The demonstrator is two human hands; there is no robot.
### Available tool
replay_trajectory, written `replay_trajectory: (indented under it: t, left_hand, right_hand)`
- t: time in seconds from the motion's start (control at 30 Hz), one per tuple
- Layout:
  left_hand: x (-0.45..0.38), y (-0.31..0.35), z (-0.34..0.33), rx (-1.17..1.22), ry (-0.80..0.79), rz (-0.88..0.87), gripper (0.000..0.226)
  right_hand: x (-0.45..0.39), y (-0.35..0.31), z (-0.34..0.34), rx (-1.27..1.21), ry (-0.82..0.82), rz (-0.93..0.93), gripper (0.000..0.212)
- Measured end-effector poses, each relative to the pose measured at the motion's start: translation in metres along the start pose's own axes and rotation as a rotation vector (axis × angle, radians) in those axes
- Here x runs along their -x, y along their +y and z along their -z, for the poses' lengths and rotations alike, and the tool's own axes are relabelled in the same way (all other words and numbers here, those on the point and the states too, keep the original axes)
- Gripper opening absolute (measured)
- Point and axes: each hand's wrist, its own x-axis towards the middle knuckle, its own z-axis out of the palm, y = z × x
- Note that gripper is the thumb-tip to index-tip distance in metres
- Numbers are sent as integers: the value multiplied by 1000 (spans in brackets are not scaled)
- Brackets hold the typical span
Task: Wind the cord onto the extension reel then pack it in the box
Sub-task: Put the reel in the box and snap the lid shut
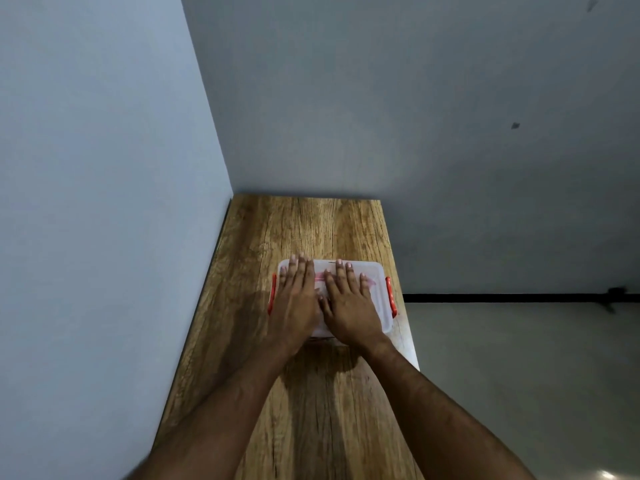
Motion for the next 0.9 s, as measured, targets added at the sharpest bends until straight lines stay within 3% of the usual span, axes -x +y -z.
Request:
replay_trajectory:
  t: [0.1, 0.37, 0.53, 0.63, 0.7, 0.8, 0.9]
  left_hand:
    - [4, 2, -4, -136, -184, -143, 70]
    - [2, 1, -1, -63, -167, -70, 59]
    - [1, -13, -4, 306, 135, 318, 75]
    - [-4, -28, -6, 847, 73, 578, 74]
    - [-8, -37, -7, 1069, -16, 704, 61]
    - [-9, -44, -13, 1268, -89, 811, 42]
    - [-18, -47, -16, 1291, -134, 808, 42]
  right_hand:
    - [2, -1, 0, -4, 14, 10, 65]
    - [5, 5, 5, -100, 14, 65, 71]
    - [5, 26, 22, -162, 277, -231, 55]
    - [9, 46, 23, -469, 251, -440, 64]
    - [8, 55, 20, -738, 193, -551, 61]
    - [4, 63, 13, -1088, 116, -704, 42]
    - [-4, 70, 8, -1178, 66, -749, 33]
